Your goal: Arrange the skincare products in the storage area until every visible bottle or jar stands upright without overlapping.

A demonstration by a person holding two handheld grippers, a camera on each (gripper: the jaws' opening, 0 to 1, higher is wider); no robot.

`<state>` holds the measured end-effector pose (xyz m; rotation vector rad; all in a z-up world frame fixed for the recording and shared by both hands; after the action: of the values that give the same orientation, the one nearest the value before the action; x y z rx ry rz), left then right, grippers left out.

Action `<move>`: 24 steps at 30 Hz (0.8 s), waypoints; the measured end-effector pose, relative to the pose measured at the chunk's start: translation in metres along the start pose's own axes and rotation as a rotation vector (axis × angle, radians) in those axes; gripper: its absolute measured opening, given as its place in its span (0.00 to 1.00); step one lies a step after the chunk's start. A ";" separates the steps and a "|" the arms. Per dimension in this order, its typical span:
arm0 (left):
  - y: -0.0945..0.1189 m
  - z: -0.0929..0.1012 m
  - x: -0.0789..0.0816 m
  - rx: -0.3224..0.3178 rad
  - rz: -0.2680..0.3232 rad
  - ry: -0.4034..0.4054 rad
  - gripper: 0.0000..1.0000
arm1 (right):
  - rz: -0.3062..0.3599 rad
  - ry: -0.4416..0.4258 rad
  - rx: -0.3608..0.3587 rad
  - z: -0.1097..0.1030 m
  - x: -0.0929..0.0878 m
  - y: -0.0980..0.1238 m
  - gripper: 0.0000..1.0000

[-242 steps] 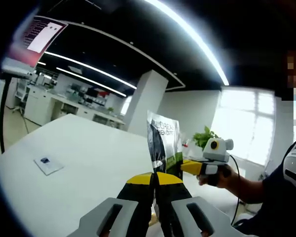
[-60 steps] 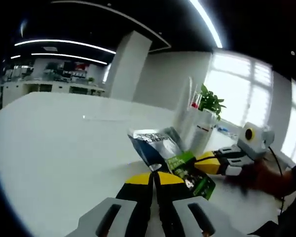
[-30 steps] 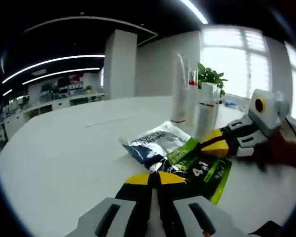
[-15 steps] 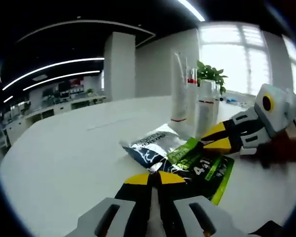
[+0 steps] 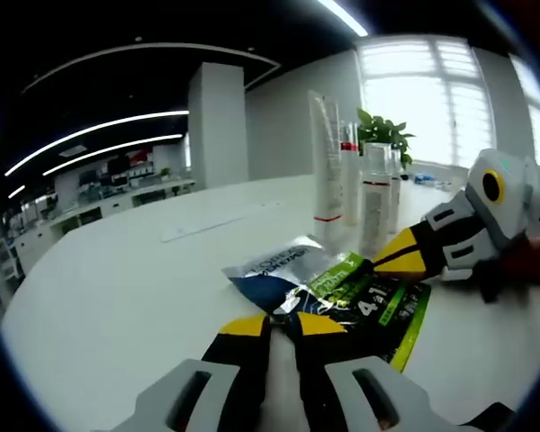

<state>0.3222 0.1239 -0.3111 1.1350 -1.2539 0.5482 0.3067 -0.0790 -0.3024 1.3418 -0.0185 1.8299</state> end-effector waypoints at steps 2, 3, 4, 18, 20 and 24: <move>0.001 0.000 0.000 0.005 0.004 -0.004 0.13 | 0.002 -0.009 0.001 0.000 0.000 0.000 0.00; 0.002 0.000 0.000 0.006 0.005 -0.007 0.14 | 0.003 -0.011 0.000 0.000 -0.001 0.000 0.00; 0.003 0.001 -0.001 0.007 0.008 -0.011 0.14 | 0.003 -0.011 0.000 0.001 -0.001 0.000 0.00; 0.000 0.008 0.001 -0.073 0.018 -0.005 0.12 | 0.021 -0.084 0.009 0.005 -0.003 0.000 0.00; -0.002 0.007 0.001 -0.080 0.012 0.011 0.12 | 0.025 -0.100 0.010 0.005 -0.004 0.000 0.00; -0.003 0.005 0.001 -0.080 0.003 0.030 0.12 | 0.034 -0.133 0.016 0.008 -0.005 -0.002 0.00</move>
<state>0.3228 0.1182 -0.3117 1.0548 -1.2408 0.5113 0.3140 -0.0845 -0.3035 1.4807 -0.0980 1.7692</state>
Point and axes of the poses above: the point that each gripper's makers call its tool centre point, and the gripper's own axes: y roughly backward along the fingers, z roughly to its right, x roughly out of its top, the point moved 10 cm from there along y, roughly backward along the fingers, and after that the axes turned 14 degrees about x, right-handed, at the moved point
